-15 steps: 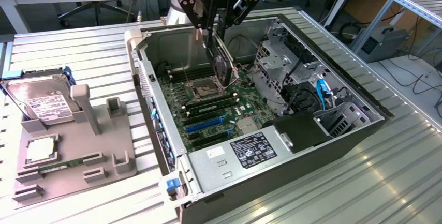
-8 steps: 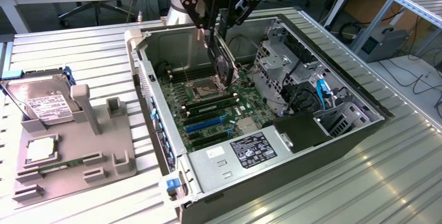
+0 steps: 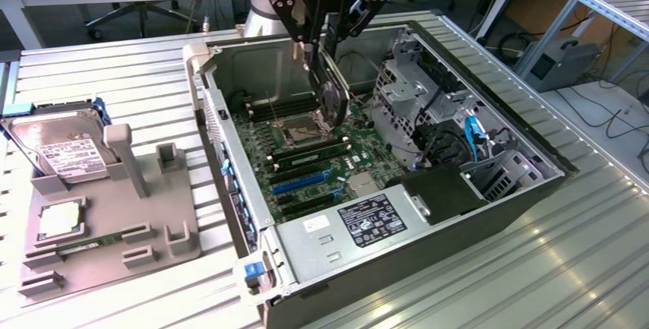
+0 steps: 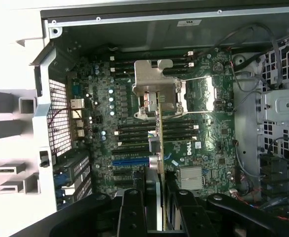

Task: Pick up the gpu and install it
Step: 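Pick up the gpu and move the gpu toward the slot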

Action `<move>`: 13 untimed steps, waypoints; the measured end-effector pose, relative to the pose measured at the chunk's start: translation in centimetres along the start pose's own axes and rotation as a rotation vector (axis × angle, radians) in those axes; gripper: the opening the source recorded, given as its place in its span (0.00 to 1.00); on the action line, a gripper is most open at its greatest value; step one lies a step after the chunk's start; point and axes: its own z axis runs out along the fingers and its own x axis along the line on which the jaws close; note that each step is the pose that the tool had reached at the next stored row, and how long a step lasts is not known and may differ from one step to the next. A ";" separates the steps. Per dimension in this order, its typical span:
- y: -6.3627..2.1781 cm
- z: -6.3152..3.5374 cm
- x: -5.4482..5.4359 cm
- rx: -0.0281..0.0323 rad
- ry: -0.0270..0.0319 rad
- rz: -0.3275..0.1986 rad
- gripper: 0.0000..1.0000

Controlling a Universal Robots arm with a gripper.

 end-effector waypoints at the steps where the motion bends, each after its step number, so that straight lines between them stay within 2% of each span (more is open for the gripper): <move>1: 0.00 0.01 0.0 0.0002 0.0000 0.000 0.27; 13: 0.07 0.09 -0.9 0.0035 -0.0003 0.000 0.27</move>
